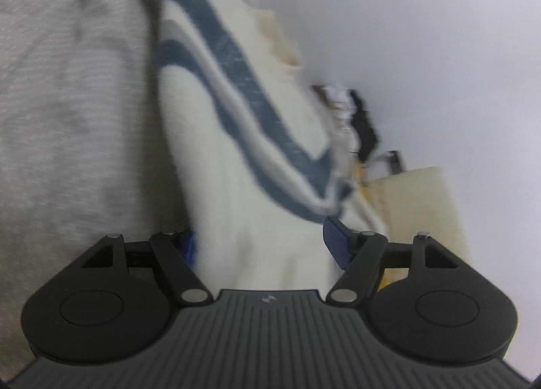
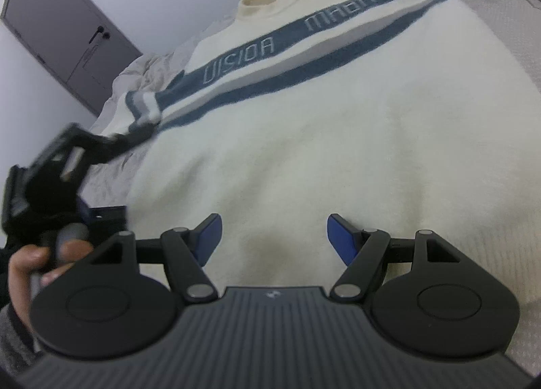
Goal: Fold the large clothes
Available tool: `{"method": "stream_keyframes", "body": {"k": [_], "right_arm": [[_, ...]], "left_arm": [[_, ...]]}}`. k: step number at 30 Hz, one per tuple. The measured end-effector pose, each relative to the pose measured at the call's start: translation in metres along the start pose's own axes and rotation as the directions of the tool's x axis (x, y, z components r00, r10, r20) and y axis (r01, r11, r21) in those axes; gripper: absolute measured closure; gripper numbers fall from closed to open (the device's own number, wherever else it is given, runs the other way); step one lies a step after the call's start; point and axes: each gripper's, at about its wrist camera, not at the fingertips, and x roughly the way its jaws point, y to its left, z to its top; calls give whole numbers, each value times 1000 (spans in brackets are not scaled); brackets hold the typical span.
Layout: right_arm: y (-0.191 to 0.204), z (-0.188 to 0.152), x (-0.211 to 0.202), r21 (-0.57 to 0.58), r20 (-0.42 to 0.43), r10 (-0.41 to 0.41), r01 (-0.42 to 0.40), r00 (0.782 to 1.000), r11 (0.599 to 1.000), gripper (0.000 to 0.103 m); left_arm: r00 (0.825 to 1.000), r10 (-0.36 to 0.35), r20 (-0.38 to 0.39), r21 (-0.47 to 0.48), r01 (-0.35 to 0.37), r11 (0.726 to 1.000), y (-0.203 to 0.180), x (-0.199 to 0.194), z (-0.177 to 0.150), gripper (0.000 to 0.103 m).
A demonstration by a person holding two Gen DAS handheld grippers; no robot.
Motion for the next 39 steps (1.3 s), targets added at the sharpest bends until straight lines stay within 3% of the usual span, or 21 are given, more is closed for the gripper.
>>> {"method": "stream_keyframes", "body": {"k": [5,9,17,23,28,33,35,37,39], "right_arm": [[-3,4,-12,24,58,-7,6,998,1000,32],[-6,9,-16,42,89,-30,26,996,999,32],[-3,5,-27,-9,103,-30,31,994,999,31],[15,-1,-40,-107,63,132,-125,989,986,30],[37,-11,-41,-207,-26,300,-299,953,932,30],[63,-21,-34,-346,-68,314,-318,947,883,31],[69,-26,-31,-405,-81,277,-285,958,869,39],[72,-30,-27,-466,-74,203,-214,976,859,79],[68,-27,-26,-462,-55,174,-179,983,869,86]], "left_arm": [[998,-53,-19,6,53,999,-10,-4,-8,28],[998,-54,-39,9,54,998,-18,-9,-21,28],[988,-142,-66,72,147,987,-39,-34,-44,28],[980,-191,-59,53,194,980,-39,-40,-46,28],[976,-208,-61,36,210,977,-34,-40,-44,28],[976,-209,-67,54,213,976,-37,-41,-41,28],[976,-208,-67,52,211,976,-36,-42,-40,28],[978,-199,-63,44,202,978,-35,-41,-40,28],[979,-195,-58,26,197,980,-33,-37,-39,28]]}}
